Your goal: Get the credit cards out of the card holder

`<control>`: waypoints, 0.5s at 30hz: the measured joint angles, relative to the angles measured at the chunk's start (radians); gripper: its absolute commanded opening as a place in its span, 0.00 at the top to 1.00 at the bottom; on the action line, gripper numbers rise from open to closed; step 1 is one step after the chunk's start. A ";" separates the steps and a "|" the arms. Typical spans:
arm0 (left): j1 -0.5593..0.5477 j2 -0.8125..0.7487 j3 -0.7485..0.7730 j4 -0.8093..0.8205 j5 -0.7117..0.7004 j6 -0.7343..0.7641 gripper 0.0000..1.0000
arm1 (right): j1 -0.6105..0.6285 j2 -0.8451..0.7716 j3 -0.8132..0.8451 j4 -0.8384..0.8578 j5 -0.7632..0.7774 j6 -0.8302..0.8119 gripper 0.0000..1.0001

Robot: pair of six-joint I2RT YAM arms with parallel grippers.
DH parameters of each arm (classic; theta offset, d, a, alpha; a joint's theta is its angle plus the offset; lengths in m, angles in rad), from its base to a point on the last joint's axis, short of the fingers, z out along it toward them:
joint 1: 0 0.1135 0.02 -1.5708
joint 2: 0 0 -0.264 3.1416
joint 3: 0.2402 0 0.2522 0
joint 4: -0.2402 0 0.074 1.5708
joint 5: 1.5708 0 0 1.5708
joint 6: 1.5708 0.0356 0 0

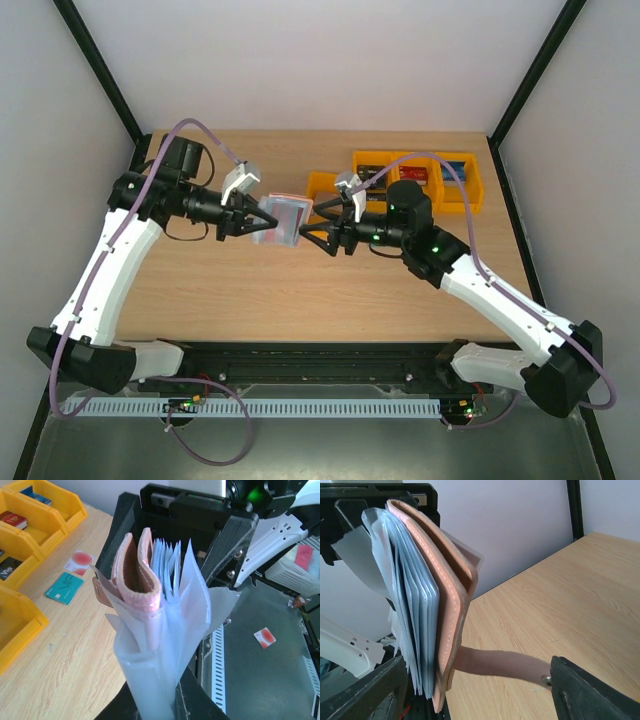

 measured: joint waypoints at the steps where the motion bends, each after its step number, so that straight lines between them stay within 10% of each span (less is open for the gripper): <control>1: 0.000 -0.002 0.000 -0.010 0.002 0.008 0.98 | 0.000 -0.006 0.003 -0.012 0.002 -0.010 0.29; 15: -0.002 -0.003 0.000 -0.056 0.007 0.072 0.98 | -0.001 -0.001 0.013 0.002 0.006 0.049 0.46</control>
